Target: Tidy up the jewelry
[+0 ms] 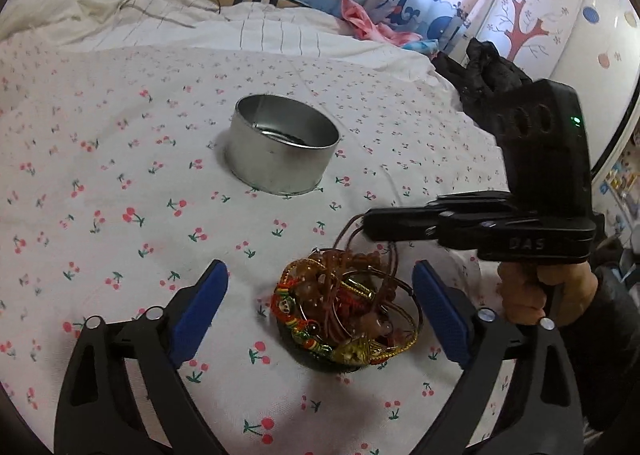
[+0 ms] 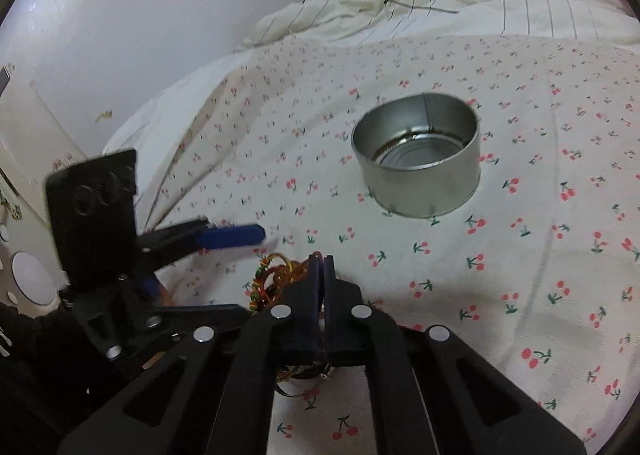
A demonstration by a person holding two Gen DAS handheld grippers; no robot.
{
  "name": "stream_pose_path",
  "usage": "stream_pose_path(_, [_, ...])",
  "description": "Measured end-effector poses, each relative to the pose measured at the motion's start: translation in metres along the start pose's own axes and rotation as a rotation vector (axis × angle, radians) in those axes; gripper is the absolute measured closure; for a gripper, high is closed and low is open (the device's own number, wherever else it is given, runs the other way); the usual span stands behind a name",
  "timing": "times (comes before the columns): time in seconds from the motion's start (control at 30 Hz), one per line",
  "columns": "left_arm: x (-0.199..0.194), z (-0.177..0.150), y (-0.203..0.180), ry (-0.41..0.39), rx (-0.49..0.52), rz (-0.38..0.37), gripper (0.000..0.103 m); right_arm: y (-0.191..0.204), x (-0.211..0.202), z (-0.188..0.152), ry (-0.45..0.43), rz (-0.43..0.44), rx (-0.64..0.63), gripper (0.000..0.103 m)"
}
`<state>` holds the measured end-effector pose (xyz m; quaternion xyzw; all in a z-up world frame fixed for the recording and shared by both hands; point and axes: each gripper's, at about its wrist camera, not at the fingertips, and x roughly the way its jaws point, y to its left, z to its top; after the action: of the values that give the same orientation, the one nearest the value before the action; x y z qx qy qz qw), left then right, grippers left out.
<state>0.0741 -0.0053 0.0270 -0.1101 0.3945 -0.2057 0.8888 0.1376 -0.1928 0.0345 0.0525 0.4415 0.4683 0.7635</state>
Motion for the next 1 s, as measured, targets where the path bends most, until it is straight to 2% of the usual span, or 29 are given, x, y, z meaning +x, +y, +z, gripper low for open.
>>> stream_pose_path(0.17, [0.002, -0.001, 0.005, -0.005, -0.030, -0.008, 0.024, -0.005, -0.018, 0.004, -0.062, -0.006, 0.031, 0.100])
stream_pose_path(0.23, [0.002, -0.002, 0.005, -0.003, -0.031, -0.012, 0.036, -0.009, -0.023, 0.005, -0.083, -0.013, 0.048, 0.100])
stream_pose_path(0.3, [0.004, -0.002, 0.006, 0.011, -0.032, -0.024, 0.062, -0.013, -0.026, 0.006, -0.094, -0.012, 0.065, 0.100])
stream_pose_path(0.37, [0.006, -0.002, 0.006, 0.034, -0.028, -0.035, 0.077, -0.013, -0.027, 0.009, -0.100, -0.011, 0.075, 0.100])
stream_pose_path(0.5, [0.003, -0.002, 0.000, 0.015, 0.009, -0.025, 0.096, -0.014, -0.028, 0.007, -0.101, -0.006, 0.079, 0.100])
stream_pose_path(0.7, [-0.006, 0.001, -0.003, -0.025, 0.031, -0.011, 0.098, -0.015, -0.033, 0.008, -0.130, 0.007, 0.093, 0.100])
stream_pose_path(0.87, [-0.021, 0.006, 0.002, -0.071, 0.015, -0.013, 0.098, -0.020, -0.052, 0.010, -0.216, 0.046, 0.124, 0.100])
stream_pose_path(1.0, [-0.026, 0.008, 0.008, -0.077, -0.010, -0.022, 0.098, -0.022, -0.068, 0.013, -0.277, 0.069, 0.131, 0.100])
